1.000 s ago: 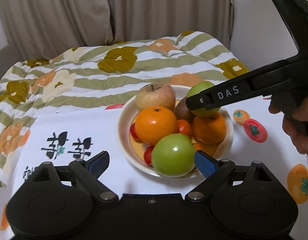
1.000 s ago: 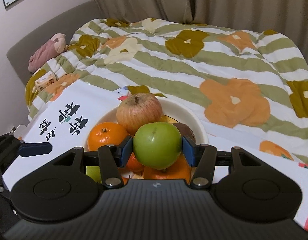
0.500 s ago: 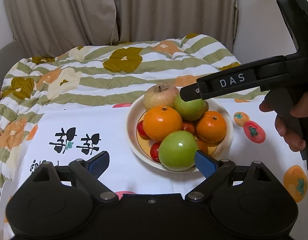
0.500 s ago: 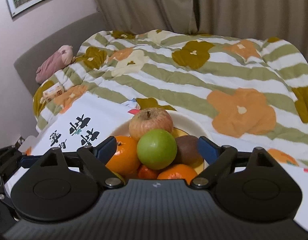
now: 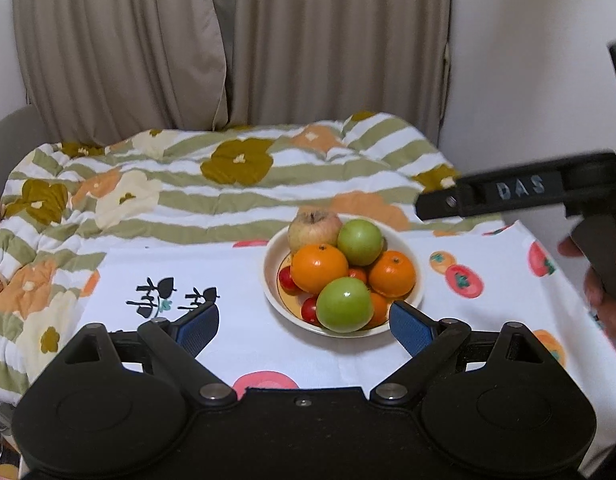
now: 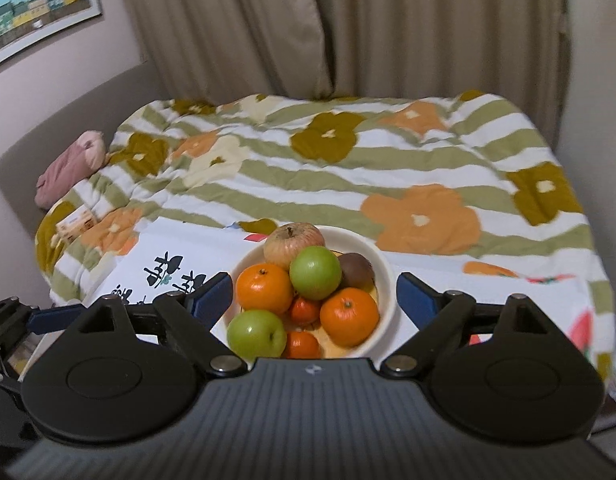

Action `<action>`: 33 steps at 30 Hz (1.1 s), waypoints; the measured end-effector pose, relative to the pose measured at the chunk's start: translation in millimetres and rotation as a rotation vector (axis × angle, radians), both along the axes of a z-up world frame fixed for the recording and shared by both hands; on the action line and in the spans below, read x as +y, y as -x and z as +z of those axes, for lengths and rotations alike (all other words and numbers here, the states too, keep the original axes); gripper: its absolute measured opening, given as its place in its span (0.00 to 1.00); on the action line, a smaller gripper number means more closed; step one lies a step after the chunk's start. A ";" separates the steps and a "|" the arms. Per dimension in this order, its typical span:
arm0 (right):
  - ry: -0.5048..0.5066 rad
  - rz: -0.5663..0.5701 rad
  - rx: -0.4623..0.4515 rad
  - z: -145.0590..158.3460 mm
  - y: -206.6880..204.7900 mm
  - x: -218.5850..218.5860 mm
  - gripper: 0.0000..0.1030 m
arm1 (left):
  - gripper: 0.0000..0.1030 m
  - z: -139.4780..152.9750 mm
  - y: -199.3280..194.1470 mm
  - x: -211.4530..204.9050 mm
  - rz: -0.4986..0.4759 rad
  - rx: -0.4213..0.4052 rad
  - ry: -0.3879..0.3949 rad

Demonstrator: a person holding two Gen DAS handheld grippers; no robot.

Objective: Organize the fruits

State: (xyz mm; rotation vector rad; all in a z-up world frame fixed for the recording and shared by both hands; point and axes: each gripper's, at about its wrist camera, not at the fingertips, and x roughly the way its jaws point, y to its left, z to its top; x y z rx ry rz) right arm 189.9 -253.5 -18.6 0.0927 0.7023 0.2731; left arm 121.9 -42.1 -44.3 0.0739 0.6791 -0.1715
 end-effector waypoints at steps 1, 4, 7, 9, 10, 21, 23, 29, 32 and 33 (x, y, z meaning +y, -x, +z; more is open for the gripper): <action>0.000 -0.023 -0.003 5.0 9.5 0.5 1.00 | 0.92 4.6 4.8 3.0 -0.004 -0.007 0.008; 0.009 -0.084 -0.011 17.4 39.1 1.5 1.00 | 0.92 18.1 20.5 11.9 -0.014 -0.029 0.018; 0.036 -0.127 -0.017 27.1 66.5 5.2 1.00 | 0.97 29.9 35.1 22.1 -0.011 -0.051 0.026; 0.053 -0.145 -0.025 32.1 83.1 8.0 1.00 | 0.99 37.9 42.5 29.8 -0.001 -0.062 0.032; 0.060 -0.155 -0.030 34.6 92.9 9.0 1.00 | 1.00 41.3 46.0 33.3 0.006 -0.067 0.032; 0.128 -0.240 -0.020 47.3 162.5 20.4 1.00 | 1.00 58.5 80.2 53.4 0.050 -0.095 -0.002; 0.138 -0.237 -0.010 45.8 170.2 23.2 1.00 | 1.00 59.2 86.6 54.2 0.053 -0.094 0.000; 0.118 -0.240 0.009 41.4 180.8 24.6 1.00 | 1.00 59.4 96.5 53.7 0.045 -0.093 0.001; 0.119 -0.251 0.009 41.7 180.7 24.4 1.00 | 1.00 59.8 100.6 51.2 0.040 -0.096 -0.004; 0.120 -0.254 0.008 41.8 180.7 24.0 1.00 | 1.00 59.8 101.2 50.7 0.039 -0.096 -0.005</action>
